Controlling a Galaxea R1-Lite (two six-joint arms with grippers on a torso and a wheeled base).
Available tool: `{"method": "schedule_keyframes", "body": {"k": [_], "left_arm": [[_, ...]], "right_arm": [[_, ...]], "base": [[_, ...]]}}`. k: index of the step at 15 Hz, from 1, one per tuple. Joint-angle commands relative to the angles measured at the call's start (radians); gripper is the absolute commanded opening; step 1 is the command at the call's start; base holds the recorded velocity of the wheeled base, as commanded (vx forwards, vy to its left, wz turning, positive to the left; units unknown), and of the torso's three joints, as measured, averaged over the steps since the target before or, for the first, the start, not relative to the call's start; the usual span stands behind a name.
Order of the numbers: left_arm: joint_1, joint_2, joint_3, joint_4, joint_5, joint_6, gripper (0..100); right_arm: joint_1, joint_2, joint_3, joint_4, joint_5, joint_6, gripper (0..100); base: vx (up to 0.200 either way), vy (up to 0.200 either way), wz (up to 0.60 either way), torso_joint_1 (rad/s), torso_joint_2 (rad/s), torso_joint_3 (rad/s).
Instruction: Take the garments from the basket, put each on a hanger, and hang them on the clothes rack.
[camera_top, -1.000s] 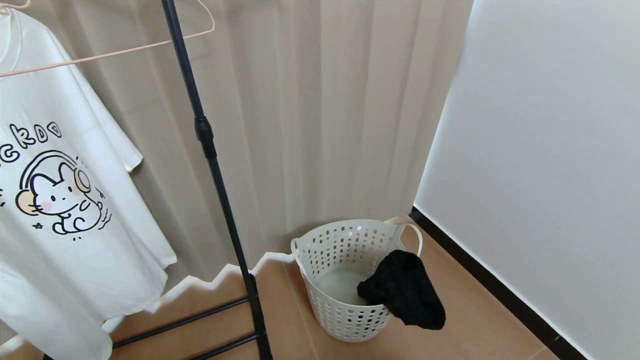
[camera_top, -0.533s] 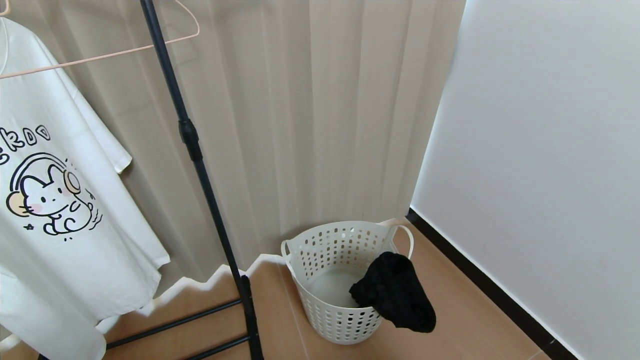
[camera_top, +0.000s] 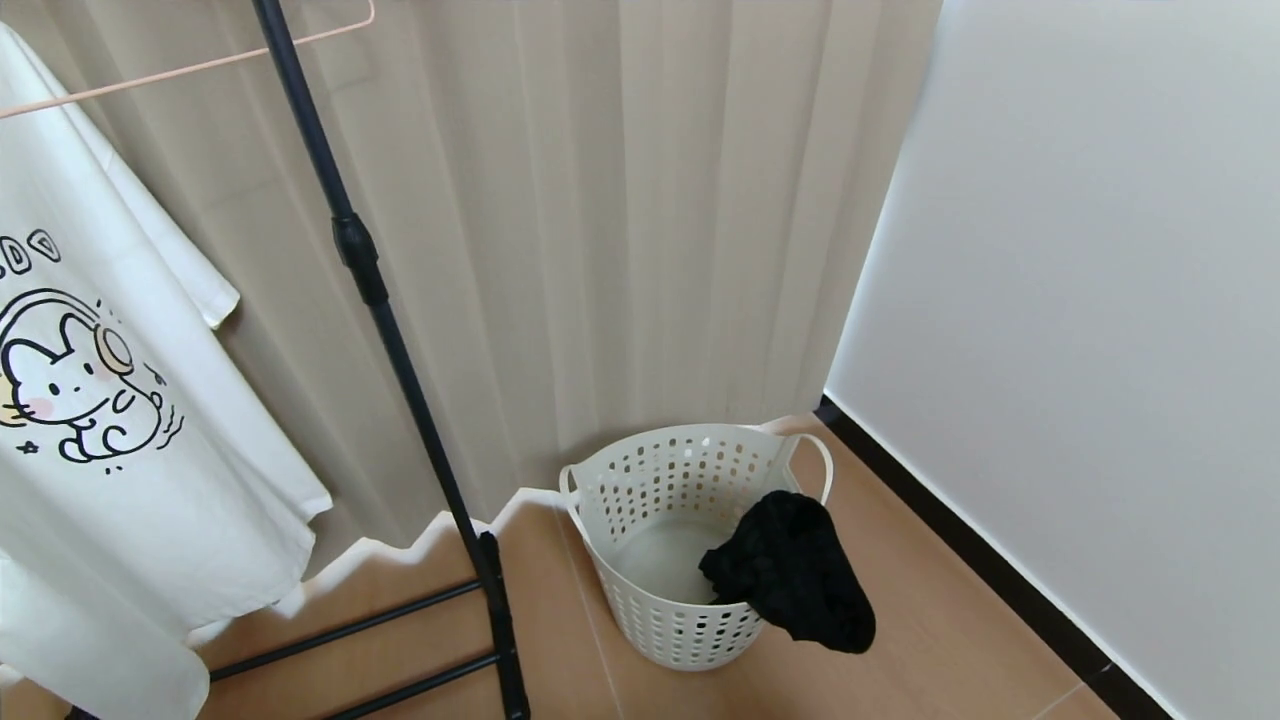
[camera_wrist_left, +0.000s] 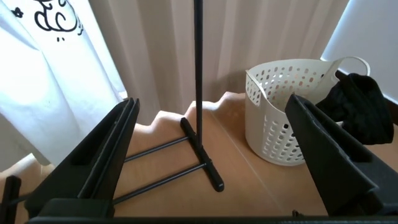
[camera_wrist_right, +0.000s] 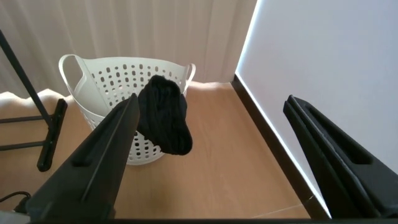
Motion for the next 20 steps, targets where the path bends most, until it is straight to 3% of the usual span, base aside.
{"method": "schedule_keyframes", "body": {"k": [1,20], "left_arm": [[0.0,0.001,0.0,-0.001,0.002,-0.001,100],[0.001,0.001,0.0,-0.002,0.008,-0.019,100]], "right_arm": [[0.0,0.0,0.0,0.0,0.001,0.001,100],[0.0,0.0,0.0,0.0,0.001,0.003,100]], "base": [[0.0,0.0,0.0,0.002,0.01,-0.193],[0.0,0.0,0.0,0.002,0.0,-0.199]]}}
